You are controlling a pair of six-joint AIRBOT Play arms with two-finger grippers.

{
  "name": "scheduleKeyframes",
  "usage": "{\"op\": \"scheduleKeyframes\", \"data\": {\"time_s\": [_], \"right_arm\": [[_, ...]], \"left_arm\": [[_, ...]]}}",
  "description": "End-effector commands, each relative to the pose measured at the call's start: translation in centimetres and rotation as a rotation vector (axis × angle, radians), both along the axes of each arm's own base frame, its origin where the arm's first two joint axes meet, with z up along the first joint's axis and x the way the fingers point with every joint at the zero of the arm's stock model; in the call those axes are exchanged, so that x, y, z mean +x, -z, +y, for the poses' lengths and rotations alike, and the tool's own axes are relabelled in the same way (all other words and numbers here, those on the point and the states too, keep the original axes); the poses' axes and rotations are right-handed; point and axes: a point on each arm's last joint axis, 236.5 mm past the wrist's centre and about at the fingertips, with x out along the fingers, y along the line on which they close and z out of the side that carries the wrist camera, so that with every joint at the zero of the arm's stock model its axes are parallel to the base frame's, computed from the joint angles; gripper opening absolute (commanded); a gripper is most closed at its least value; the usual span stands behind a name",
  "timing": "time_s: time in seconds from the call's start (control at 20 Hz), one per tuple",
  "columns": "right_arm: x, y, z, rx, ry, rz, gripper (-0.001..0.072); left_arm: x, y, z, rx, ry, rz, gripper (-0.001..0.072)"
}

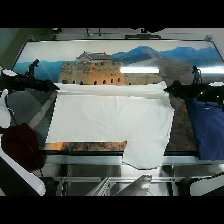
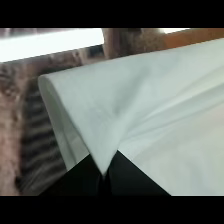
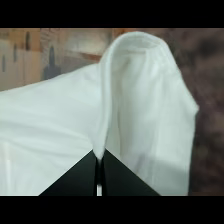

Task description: Fold the shirts.

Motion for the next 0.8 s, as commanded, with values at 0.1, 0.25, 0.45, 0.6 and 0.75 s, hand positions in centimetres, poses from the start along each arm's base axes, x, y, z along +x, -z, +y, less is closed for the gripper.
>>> {"op": "scheduleKeyframes", "data": {"time_s": [0.1, 0.25, 0.45, 0.6, 0.75], "right_arm": [[-1.1, 1.8, 0.0, -0.055, -0.03, 0.06, 0.0018], [-1.2, 2.5, 0.4, -0.051, -0.038, 0.073, 0.0019], [-1.3, 2.4, 0.6, -0.048, -0.044, 0.074, 0.0019], [-2.1, 1.3, 0.7, -0.02, -0.072, 0.08, 0.0294], [-3.5, -1.0, -0.5, 0.026, -0.072, 0.102, 0.0299]], "left_arm": [[-0.7, 0.5, 0.1, 0.026, 0.023, 0.026, 0.0019], [-1.0, 0.5, -1.0, 0.018, 0.05, 0.036, 0.002], [-1.8, 0.3, -2.3, 0.003, 0.089, 0.067, 0.0024], [-2.8, 0.1, 0.0, 0.042, -0.007, 0.163, 0.0598], [-5.4, -1.0, 5.2, 0.2, -0.094, 0.259, 0.0603]]}}
